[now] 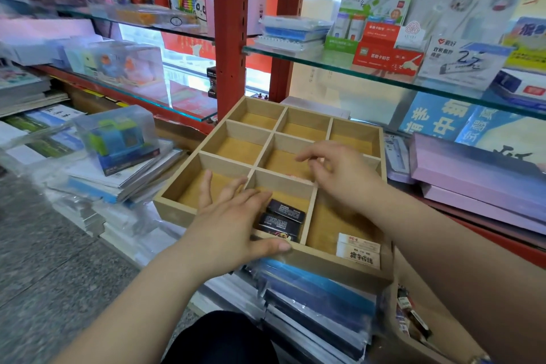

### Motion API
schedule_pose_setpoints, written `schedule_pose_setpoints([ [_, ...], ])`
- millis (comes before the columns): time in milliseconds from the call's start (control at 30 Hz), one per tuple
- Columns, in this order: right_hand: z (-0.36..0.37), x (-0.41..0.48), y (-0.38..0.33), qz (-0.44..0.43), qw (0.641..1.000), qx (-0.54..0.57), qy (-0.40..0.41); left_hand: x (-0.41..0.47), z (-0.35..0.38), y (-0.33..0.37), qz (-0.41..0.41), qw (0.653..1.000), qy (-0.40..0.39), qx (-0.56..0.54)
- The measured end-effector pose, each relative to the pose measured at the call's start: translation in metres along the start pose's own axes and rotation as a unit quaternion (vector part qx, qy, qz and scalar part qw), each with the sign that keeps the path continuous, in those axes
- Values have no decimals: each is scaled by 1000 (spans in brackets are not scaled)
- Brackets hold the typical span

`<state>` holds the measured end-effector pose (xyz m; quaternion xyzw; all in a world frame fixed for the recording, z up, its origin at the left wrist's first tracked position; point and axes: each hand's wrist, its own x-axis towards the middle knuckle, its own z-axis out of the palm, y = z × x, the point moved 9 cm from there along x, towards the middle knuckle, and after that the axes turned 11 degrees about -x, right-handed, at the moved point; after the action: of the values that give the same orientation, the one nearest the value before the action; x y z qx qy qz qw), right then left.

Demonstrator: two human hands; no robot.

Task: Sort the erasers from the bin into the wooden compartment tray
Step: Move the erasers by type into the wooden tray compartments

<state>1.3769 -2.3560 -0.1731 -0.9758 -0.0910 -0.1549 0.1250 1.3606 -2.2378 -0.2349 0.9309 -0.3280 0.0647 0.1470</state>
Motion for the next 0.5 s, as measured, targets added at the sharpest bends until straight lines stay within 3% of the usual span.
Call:
schedule_pose_setpoints([
  [67,-9,-10,26,50,997,-44,37,5,5,6,20,999,-20,17],
  [233,0,-43,81,165,982,-95,-9,10,19,18,55,994,-99,-3],
  [400,8,-64,96,205,979,11,4,12,10,18,42,994,-86,-51],
  [500,13,-68,97,214,975,50,27,16,-11,31,36,994,2,-107],
])
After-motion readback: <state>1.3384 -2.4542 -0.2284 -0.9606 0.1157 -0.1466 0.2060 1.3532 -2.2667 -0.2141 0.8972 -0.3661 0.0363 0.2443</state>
